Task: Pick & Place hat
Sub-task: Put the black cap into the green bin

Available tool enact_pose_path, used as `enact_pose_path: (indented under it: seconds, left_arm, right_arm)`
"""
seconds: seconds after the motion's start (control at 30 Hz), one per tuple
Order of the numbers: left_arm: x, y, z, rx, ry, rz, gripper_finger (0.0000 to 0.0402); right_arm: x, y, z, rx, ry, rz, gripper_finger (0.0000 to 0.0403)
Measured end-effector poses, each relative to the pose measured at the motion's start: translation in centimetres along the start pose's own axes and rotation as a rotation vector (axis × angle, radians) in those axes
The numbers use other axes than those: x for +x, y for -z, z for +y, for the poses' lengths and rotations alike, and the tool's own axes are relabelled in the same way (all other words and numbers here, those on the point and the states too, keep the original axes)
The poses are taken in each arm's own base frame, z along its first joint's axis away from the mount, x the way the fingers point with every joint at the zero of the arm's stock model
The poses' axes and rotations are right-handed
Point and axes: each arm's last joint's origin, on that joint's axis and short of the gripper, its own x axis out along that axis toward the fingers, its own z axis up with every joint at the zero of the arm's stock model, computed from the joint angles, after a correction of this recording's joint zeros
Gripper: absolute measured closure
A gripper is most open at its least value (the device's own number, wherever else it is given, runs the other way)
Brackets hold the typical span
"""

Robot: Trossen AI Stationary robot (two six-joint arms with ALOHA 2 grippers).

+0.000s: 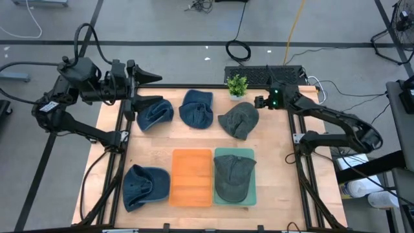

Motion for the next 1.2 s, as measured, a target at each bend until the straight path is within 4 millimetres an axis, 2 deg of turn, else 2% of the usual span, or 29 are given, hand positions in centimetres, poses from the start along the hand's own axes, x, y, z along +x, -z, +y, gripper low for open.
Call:
enact_pose_path:
  seconds: [0.2, 0.73, 0.93, 1.07, 1.2]
  left_arm:
    - [0.0, 0.0, 0.0, -0.015, 0.001, 0.0, 0.005]
    - [0.0, 0.1, 0.0, -0.042, -0.001, 0.013, 0.005]
    - [0.0, 0.1, 0.0, -0.044, -0.001, 0.013, 0.005]
    - [0.0, 0.1, 0.0, -0.047, -0.001, 0.014, 0.005]
    - [0.0, 0.1, 0.0, -0.039, -0.001, 0.014, 0.005]
  right_arm:
    - [1.9, 0.1, -0.9, -0.074, 0.026, 0.077, 0.014]
    - [5.4, 0.1, -3.2, -0.115, -0.104, 0.24, 0.014]
    - [6.6, 0.1, -4.7, -0.067, -0.308, 0.358, 0.0141]
    - [7.1, 0.5, -5.2, -0.015, -0.393, 0.432, 0.0163]
    - [7.0, 0.5, -5.1, -0.03, -0.443, 0.438, 0.0216]
